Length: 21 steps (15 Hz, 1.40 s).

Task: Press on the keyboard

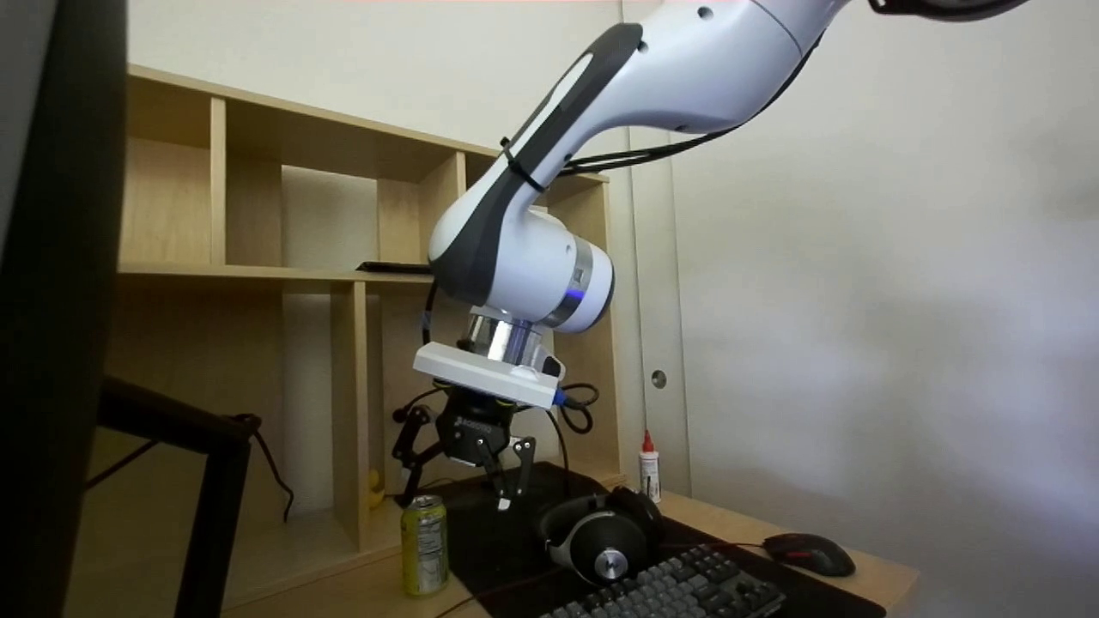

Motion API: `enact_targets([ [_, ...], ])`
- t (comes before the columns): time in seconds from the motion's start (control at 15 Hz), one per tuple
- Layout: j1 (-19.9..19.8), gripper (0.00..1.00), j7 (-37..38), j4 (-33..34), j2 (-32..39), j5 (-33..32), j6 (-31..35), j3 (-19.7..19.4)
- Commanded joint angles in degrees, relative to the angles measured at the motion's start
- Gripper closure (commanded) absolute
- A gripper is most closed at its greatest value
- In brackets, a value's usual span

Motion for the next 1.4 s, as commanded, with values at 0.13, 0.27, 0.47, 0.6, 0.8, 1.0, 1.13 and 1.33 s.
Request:
enact_targets([
  [0.13,0.51,0.0,-0.16,0.11,-0.02,0.75,-0.19,-0.48],
  [0.27,0.46,0.0,-0.71,0.09,0.14,1.14,1.36,-0.29],
  [0.47,0.26,0.0,-0.34,0.27,-0.1,1.19,-1.3,-0.23],
  [0.6,0.68,0.0,-0.04,0.11,-0.05,0.56,-0.15,-0.63],
  [0.8,3.13,0.0,8.02,-0.93,-1.22,-4.32,-3.19,-3.9],
  [1.0,4.1,0.0,17.35,-0.47,-1.18,-8.04,-6.56,-5.37],
  [1.13,2.87,0.0,15.5,0.05,-0.2,-7.07,-4.69,-3.99],
  [1.33,2.9,0.0,15.96,0.05,-0.21,-7.08,-4.63,-3.95],
])
